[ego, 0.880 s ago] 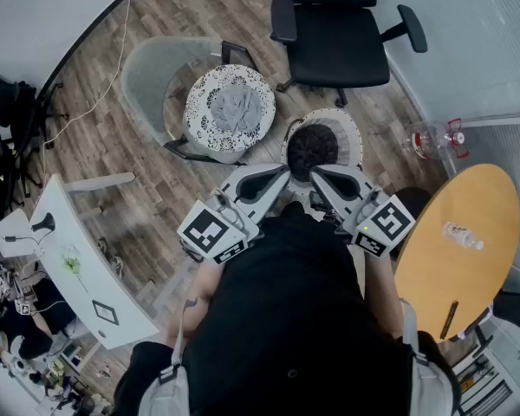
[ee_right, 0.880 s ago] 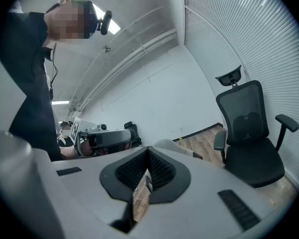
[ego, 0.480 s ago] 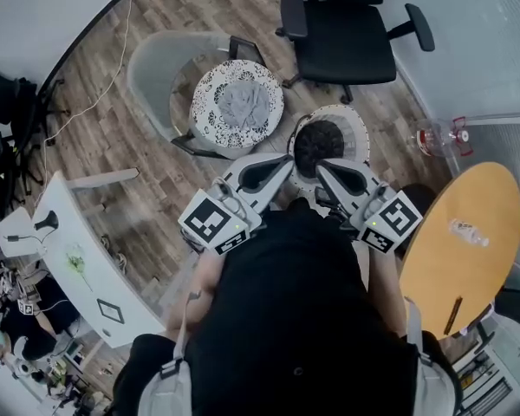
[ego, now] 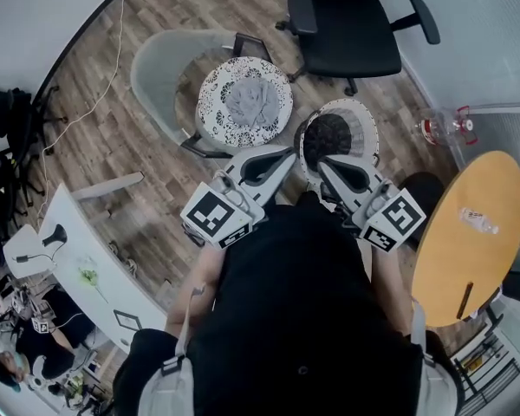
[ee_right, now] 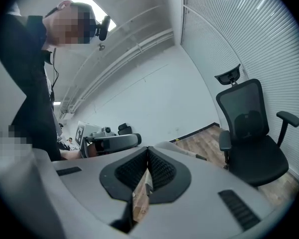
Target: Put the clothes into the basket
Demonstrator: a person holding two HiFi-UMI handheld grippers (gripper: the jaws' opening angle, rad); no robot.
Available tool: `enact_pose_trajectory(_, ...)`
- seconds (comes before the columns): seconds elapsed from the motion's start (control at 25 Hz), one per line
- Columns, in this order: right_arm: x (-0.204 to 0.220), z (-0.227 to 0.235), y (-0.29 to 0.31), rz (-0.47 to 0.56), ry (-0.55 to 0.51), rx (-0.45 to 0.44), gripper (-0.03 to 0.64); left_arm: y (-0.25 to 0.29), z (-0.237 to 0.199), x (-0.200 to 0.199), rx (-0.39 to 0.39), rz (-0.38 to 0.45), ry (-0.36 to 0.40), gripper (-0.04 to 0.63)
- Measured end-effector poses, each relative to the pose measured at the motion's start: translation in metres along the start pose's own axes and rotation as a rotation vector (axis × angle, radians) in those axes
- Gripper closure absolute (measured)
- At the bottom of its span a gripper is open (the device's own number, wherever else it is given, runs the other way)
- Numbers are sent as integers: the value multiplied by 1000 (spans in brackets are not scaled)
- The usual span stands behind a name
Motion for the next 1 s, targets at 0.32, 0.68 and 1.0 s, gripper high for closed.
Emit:
enact_pose_trajectory(0.32, 8, -8, 37, 32, 33, 111, 600, -8, -58, 16, 47, -117, 8, 584)
enact_pose_trajectory(0.68, 22, -23, 62, 31, 83, 206, 600, -8, -108, 40, 57, -232, 30, 583)
enact_pose_trajectory(1.0, 37, -38, 80, 0, 137, 263, 600, -4, -146, 70, 80, -304, 18, 583)
Point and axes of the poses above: the fingertips, and each gripper's own axes: y forward along the fingers, z to its right, x out of its underside, the point moved 9 cm from there along -y, backward along the fingers, and after that the axes turned 6 degrees about -x, right-handed, at the moved point
